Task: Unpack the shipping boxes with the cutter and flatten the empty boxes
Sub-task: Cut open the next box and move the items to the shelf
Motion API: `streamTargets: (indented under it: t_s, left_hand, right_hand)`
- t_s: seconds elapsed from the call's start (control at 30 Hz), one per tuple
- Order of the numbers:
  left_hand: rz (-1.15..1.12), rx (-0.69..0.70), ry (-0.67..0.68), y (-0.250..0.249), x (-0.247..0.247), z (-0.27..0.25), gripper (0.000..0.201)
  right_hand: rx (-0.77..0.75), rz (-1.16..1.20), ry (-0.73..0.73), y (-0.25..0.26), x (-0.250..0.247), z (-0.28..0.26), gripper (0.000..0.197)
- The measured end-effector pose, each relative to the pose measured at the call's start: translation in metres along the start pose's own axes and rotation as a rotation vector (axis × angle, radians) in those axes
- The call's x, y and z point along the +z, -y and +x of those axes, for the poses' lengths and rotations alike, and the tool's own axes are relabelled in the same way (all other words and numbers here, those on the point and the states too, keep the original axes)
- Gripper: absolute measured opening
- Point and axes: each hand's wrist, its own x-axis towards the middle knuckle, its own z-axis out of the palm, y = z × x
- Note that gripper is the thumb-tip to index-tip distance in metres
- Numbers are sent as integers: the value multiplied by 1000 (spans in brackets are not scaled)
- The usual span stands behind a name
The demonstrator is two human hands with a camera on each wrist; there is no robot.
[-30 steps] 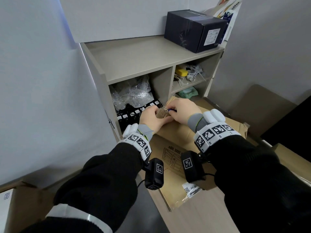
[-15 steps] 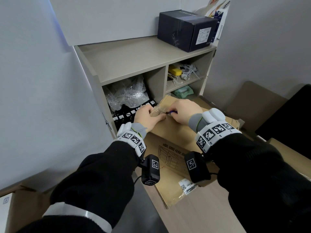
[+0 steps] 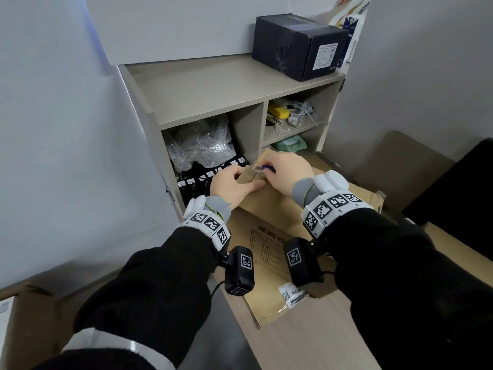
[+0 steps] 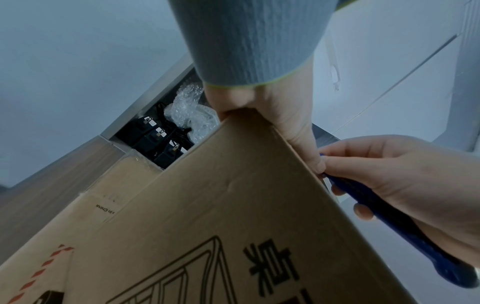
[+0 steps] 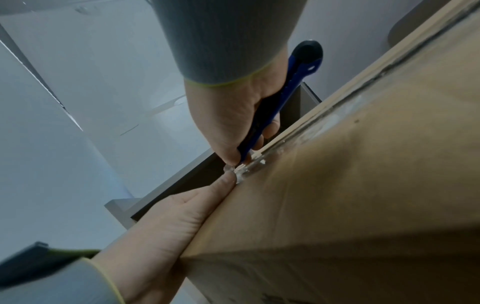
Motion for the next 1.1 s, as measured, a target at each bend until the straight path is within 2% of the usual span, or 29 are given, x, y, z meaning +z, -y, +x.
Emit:
streamTargets:
  t_s: [0.27, 0.5, 0.93, 1.1]
  left_hand:
    - [-1, -10, -16, 1, 4, 6, 35]
    - [-8, -35, -3, 2, 5, 8, 32]
    - [49, -34, -4, -1, 11, 17, 25]
    - [112, -38, -11, -1, 10, 18, 30]
  right_hand:
    - [15, -70, 53, 3, 6, 10, 27]
    - [25, -74, 157, -1, 1, 13, 28]
    - [116, -123, 207, -37, -7, -25, 23]
    - [138, -119, 216, -49, -14, -47, 23]
